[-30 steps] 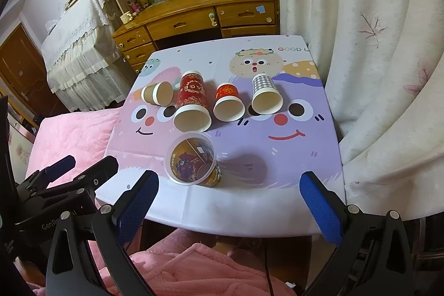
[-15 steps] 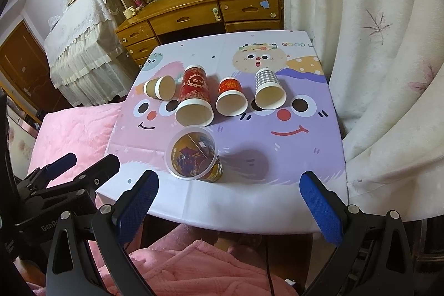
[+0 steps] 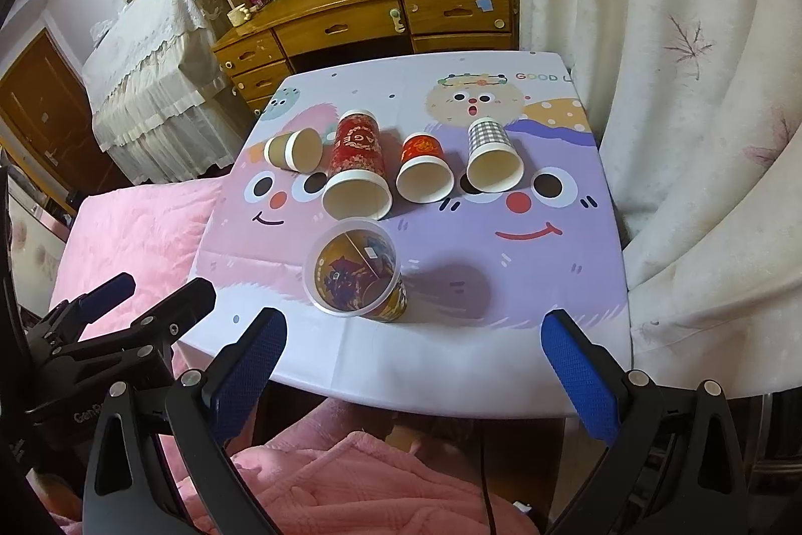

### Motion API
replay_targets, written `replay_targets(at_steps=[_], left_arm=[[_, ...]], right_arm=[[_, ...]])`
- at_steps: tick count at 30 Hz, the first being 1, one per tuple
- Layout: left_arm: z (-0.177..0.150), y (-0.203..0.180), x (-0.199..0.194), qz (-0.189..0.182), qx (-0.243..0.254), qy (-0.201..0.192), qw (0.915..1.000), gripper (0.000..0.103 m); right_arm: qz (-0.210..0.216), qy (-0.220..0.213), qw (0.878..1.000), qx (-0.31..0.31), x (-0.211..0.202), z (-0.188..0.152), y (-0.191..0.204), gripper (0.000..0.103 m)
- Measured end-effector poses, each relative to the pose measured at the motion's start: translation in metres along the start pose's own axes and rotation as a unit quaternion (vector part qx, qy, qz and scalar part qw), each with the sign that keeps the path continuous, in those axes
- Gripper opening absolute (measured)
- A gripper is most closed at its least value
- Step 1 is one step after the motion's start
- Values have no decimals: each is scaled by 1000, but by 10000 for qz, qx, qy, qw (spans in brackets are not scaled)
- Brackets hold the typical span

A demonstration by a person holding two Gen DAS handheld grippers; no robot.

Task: Flip cup upright

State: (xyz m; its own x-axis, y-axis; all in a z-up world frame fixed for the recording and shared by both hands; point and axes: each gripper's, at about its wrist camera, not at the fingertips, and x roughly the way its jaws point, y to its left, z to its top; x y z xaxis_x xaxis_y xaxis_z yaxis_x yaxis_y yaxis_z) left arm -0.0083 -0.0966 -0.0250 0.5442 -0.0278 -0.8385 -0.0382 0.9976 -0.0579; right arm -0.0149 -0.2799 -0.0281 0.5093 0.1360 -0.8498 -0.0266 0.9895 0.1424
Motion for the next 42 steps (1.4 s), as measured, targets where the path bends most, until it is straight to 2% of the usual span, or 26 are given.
replay_targets(at_steps=[8,19,30,42], left_arm=[[-3,3,-4,-8,-23,26,10000,102],[-10,10,-7,21,-48,42,10000,102],[-16,22,-12,37,-97,62,9999,102],[-6,20,-6,-25,-7,82,10000,102]], right_arm=[[36,101,9999,-32,4,-5,3,103],[-21,230,9994,266,9,-9,-7,103],[-26,197,9997,161,9,-10,0,103],[-46,215,9994,256,10,-9,-1,103]])
